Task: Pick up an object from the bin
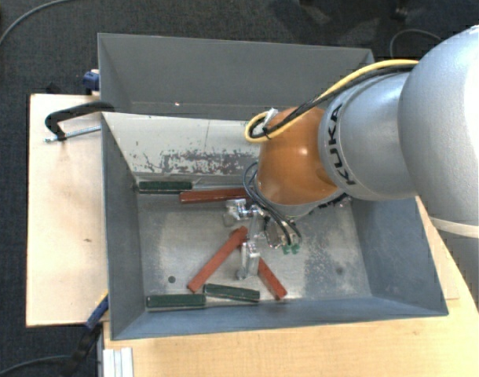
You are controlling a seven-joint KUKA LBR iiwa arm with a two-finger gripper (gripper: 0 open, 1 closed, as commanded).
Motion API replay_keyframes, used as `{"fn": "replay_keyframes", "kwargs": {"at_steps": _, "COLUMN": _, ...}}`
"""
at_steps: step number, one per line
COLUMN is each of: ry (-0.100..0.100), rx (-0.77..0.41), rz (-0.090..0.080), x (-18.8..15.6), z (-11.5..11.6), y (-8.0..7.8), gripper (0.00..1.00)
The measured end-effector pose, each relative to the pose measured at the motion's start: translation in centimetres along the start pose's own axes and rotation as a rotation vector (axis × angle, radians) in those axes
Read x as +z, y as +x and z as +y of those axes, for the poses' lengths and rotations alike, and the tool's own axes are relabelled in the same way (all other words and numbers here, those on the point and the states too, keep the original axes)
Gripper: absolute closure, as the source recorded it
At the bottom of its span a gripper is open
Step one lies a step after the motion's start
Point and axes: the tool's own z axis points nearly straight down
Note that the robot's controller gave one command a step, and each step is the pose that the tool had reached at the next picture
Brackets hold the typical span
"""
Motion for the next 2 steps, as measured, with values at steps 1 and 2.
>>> {"fn": "replay_keyframes", "kwargs": {"at_steps": 1, "ry": 0.004, "rx": 0.007, "rz": -0.006, "x": -0.3, "z": -0.5, "y": -0.2, "gripper": 1.00}}
{"fn": "replay_keyframes", "kwargs": {"at_steps": 2, "ry": 0.009, "rx": -0.585, "rz": -0.005, "x": -0.3, "z": -10.6, "y": 2.1, "gripper": 1.00}}
